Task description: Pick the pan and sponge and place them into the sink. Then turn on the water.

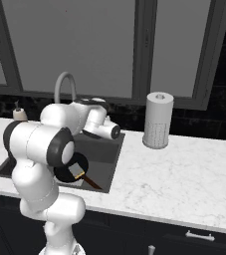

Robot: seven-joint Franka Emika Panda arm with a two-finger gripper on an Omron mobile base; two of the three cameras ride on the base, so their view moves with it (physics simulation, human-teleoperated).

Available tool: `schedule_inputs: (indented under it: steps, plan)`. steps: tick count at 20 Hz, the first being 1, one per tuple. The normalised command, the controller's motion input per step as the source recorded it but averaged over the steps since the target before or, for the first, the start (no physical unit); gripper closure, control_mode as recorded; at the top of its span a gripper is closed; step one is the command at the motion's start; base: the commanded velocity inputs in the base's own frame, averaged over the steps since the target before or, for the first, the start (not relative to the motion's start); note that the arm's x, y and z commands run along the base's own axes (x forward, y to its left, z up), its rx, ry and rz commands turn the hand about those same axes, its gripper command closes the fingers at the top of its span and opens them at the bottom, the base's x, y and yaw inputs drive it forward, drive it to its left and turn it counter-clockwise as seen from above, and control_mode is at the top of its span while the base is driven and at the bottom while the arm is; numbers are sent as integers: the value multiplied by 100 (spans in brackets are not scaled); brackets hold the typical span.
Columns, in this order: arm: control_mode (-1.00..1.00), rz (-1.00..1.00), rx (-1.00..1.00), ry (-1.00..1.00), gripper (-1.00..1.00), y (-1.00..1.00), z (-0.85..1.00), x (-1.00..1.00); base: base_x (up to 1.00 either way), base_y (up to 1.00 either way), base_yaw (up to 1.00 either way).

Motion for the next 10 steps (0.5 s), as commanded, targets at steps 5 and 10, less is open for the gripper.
schedule_inputs:
  steps: [5,10]
  plan:
    - [-100,-1,2,0,-100,25,0,22,0,0,0]
    - [-100,-3,0,-4,-100,10,0,27,0,0,0]
